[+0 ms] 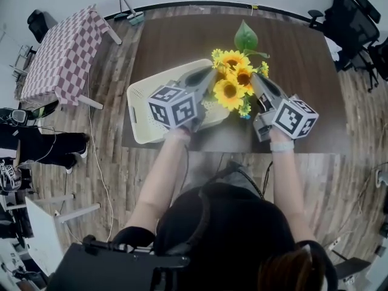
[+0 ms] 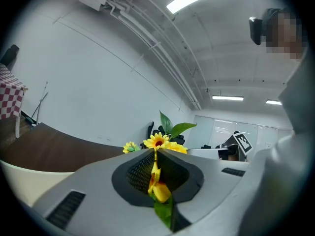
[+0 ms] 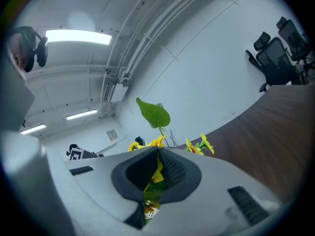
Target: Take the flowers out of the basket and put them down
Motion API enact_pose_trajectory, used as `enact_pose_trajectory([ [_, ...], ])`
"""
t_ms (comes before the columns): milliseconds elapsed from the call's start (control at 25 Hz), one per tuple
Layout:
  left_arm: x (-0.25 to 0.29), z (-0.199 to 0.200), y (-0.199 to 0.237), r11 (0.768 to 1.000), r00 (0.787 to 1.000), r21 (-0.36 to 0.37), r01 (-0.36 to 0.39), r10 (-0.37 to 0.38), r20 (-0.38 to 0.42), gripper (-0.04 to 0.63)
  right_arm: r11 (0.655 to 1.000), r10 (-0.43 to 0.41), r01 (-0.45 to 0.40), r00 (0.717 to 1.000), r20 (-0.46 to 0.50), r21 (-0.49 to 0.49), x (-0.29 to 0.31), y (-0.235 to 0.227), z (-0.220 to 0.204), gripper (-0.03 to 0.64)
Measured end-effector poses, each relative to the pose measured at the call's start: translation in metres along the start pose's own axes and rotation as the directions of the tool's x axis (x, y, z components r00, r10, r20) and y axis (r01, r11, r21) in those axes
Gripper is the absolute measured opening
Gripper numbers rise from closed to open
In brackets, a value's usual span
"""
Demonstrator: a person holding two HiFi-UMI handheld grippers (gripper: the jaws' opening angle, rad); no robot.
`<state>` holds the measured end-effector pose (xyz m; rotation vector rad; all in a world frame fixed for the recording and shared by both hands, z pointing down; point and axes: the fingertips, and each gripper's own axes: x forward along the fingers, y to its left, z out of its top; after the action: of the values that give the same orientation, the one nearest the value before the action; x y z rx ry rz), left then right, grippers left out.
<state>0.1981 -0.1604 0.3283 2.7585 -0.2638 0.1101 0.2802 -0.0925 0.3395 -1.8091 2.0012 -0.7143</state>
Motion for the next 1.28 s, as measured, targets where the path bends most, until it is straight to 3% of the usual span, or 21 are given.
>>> enact_pose_trajectory([
  [560, 0.01, 0.003, -0.006, 0.992, 0.991, -0.024, 0.128, -0.129, -0.047, 0.015, 0.993, -0.121, 0.121, 0.991, 0.063, 0.011, -0.014, 0.003, 0.004, 0.002],
  [920, 0.021, -0.003, -0.006, 0.975, 0.972, -0.044, 0.218, -0.221, -0.084, 0.015, 0.977, -0.214, 0.212, 0.972, 0.097, 0.03, -0.021, -0.001, 0.002, 0.002],
  [1280, 0.076, -0.042, -0.077, 0.957, 0.948, -0.053, 0.285, -0.29, -0.131, 0.015, 0.958, -0.285, 0.278, 0.949, 0.134, 0.068, -0.101, -0.055, 0.01, 0.002],
])
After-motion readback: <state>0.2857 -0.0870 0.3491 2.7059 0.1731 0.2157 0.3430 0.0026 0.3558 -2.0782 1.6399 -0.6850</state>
